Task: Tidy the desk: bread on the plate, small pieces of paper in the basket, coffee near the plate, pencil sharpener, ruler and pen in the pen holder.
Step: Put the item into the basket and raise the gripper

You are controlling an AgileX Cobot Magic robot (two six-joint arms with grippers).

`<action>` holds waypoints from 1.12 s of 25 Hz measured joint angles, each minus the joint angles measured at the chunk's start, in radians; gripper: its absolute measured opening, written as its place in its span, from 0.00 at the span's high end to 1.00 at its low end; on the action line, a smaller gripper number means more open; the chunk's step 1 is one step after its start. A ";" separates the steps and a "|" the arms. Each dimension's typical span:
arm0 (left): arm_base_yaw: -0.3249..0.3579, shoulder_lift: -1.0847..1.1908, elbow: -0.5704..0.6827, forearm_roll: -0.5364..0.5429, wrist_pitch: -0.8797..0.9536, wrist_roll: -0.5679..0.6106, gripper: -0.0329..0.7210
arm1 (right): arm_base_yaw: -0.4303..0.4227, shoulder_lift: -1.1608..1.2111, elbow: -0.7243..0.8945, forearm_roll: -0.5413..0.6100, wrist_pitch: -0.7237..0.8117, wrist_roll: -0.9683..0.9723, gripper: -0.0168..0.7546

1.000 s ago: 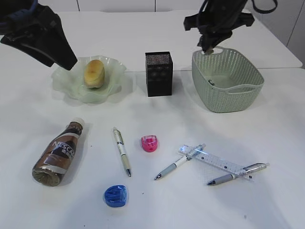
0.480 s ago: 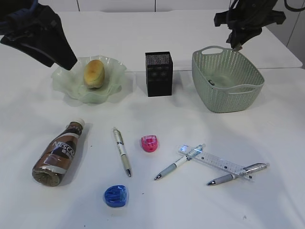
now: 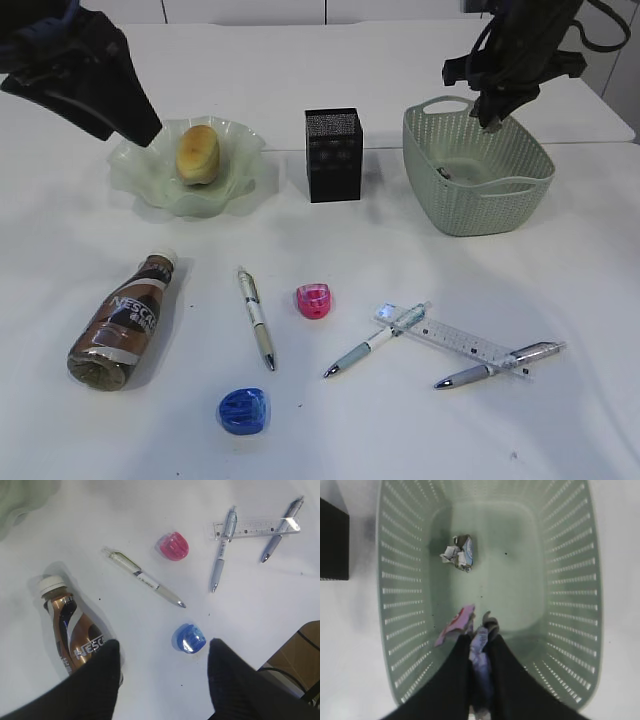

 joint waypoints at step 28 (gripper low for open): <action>0.000 0.000 0.000 0.288 0.000 -0.254 0.43 | 0.000 0.062 0.000 -0.026 0.000 0.043 0.34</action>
